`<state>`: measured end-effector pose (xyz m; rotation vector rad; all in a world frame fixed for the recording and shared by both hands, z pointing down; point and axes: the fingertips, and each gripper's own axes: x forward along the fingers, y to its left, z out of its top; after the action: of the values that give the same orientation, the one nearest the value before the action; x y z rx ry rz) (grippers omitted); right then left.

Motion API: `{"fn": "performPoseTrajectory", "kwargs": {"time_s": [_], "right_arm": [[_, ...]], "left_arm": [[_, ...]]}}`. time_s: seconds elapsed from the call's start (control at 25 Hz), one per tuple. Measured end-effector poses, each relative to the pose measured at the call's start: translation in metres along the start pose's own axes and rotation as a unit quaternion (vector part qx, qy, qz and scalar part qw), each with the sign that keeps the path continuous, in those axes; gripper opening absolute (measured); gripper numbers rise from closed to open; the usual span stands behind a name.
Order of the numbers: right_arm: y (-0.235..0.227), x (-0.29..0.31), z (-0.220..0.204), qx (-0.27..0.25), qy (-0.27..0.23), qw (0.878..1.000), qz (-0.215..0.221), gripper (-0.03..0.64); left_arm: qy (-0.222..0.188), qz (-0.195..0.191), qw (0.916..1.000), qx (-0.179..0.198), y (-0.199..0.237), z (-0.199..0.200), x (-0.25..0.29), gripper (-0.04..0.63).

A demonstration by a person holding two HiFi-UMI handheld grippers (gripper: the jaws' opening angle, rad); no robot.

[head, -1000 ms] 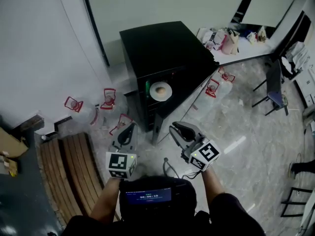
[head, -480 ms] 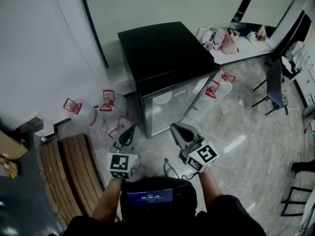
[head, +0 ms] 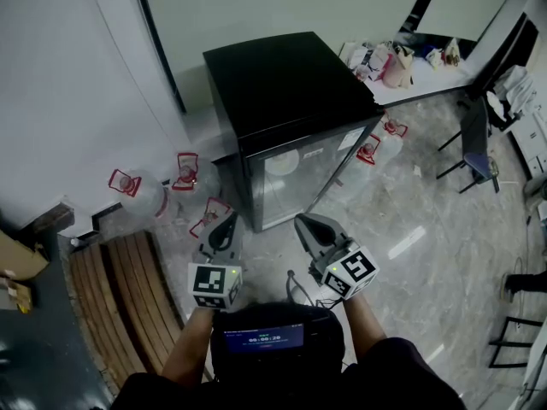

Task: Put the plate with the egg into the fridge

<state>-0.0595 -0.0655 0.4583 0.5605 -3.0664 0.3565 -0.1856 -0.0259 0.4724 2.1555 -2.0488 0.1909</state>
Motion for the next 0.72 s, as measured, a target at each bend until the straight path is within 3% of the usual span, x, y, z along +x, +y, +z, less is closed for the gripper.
{"fn": "performPoseTrajectory", "kwargs": {"time_s": [0.2, 0.44, 0.72], "right_arm": [[0.007, -0.001, 0.007, 0.030, -0.018, 0.999, -0.012, 0.006], [0.009, -0.010, 0.005, 0.109, -0.045, 0.992, -0.042, 0.008], [0.021, -0.009, 0.001, 0.126, -0.048, 0.989, -0.057, 0.007]], "left_arm": [[-0.004, -0.009, 1.0000, -0.003, 0.006, 0.000, -0.004, 0.008], [0.006, -0.023, 0.9996, -0.014, 0.001, 0.001, -0.009, 0.008], [0.003, -0.039, 0.9992, -0.013, 0.003, -0.004, -0.017, 0.008]]}}
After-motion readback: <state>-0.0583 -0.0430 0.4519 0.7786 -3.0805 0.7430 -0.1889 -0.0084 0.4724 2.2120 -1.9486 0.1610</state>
